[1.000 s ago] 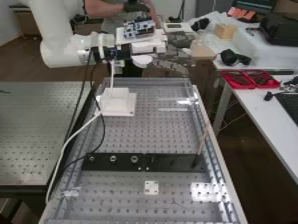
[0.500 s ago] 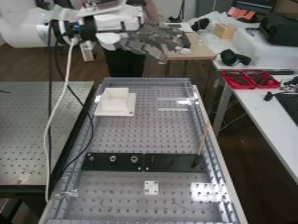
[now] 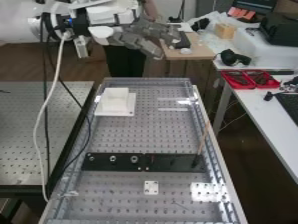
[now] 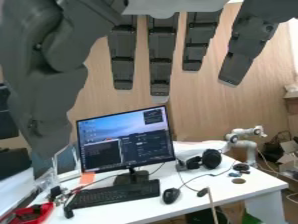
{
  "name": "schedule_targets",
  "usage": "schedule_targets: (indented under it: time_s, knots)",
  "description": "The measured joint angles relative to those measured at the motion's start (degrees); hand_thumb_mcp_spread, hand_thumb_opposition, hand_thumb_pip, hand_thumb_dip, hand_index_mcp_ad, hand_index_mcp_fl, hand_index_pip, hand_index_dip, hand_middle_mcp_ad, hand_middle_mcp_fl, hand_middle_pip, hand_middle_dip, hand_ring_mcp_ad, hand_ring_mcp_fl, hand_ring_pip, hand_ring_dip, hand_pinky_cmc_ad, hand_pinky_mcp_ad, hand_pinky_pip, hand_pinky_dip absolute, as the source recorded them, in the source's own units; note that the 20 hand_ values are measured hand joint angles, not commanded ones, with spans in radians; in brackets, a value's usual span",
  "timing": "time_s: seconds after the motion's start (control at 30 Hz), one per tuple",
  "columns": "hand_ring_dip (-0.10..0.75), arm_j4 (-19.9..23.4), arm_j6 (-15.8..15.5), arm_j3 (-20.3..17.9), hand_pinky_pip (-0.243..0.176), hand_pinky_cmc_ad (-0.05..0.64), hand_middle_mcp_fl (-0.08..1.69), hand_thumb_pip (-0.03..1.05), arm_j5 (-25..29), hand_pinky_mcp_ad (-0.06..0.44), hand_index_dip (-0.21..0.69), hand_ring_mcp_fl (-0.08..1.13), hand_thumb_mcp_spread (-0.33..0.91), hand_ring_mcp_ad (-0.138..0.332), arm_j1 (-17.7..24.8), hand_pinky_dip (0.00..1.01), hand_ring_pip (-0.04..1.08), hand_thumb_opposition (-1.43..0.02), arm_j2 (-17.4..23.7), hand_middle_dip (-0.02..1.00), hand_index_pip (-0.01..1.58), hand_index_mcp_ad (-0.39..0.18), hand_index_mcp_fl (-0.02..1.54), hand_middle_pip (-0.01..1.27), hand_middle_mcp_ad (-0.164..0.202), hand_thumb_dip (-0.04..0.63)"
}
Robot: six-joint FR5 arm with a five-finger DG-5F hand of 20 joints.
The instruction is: Grab the paper clip and place it in the clear container
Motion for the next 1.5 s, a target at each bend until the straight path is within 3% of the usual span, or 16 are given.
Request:
schedule_targets:
  time_s: [0.37,1.5]
  knots:
    - [0.239,-4.0,-1.5,1.8,-0.075,0.417,0.39,0.4,-2.2,0.342,0.017,0.07,0.33,0.127,-1.0,0.51,0.1,-0.77,1.1,0.5,0.09,-0.131,0.46,0.11,0.058,0.204]
    - [0.243,-4.7,-1.3,1.8,-0.075,0.426,0.34,0.39,-2.9,0.34,0.045,0.05,0.34,0.129,-1.4,0.51,0.1,-0.77,1.7,0.47,0.08,-0.129,0.45,0.11,0.058,0.206]
